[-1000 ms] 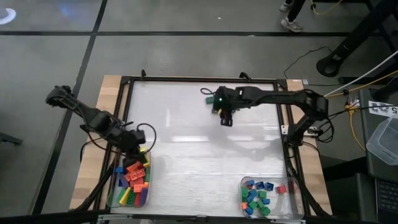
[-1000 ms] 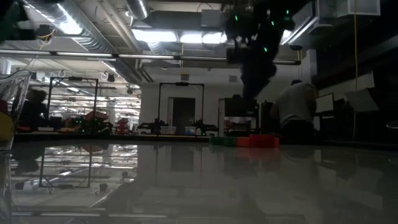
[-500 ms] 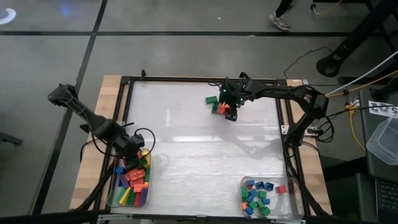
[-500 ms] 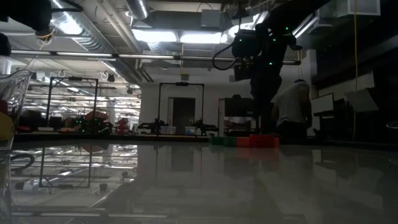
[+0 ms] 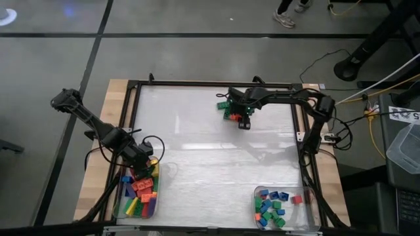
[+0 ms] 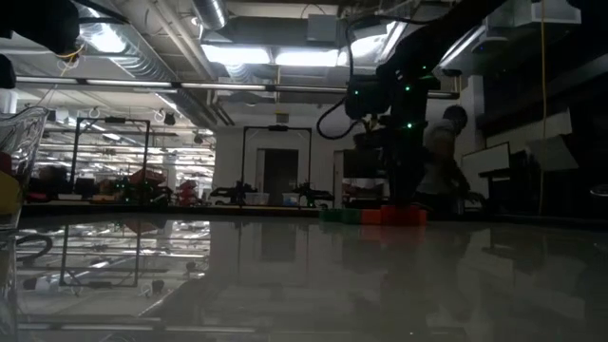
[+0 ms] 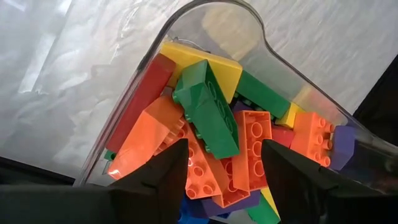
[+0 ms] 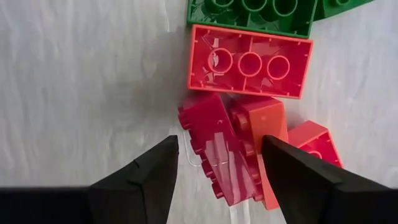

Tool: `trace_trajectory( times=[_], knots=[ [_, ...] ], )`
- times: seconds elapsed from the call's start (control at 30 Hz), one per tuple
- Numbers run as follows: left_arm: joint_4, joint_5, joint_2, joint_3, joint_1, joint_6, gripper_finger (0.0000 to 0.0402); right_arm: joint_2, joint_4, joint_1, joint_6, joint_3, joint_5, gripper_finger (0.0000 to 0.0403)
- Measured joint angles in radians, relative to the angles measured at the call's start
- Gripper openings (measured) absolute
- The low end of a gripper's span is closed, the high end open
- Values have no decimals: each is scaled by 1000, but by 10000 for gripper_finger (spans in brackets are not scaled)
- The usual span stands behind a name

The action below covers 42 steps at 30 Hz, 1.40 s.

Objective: Sort blocks by size
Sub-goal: Put the large red game piece into the left transparent bin

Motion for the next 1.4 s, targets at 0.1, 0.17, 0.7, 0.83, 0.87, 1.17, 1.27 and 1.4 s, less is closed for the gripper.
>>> trace_trajectory(
  times=[0.1, 0.17, 0.7, 0.83, 0.87, 1.17, 1.27, 1.4],
  knots=[
    [0, 0, 0, 0, 0, 0, 189, 19, -2, 1, 0, 2, 5, 232],
    [0, 0, 0, 0, 0, 3, 187, 25, -6, 1, 5, 1, 3, 232],
    [62, -2, 0, 0, 1, 9, 187, 69, -25, 159, 108, -3, -100, 156],
    [86, -9, 0, 0, 1, 28, 186, 72, -25, 215, 109, -3, -105, 152],
    [86, -10, 0, 0, 1, 28, 186, 72, -23, 227, 110, -3, -105, 147],
    [214, -69, 0, 0, 2, 130, 186, 71, 49, 351, 110, 63, -164, 91],
    [278, -128, 0, 0, 2, 197, 186, 71, 148, 394, 109, 105, -195, 91],
    [364, -295, 0, 0, 2, 299, 186, 70, 312, 450, 106, 163, -226, 105]
  ],
)
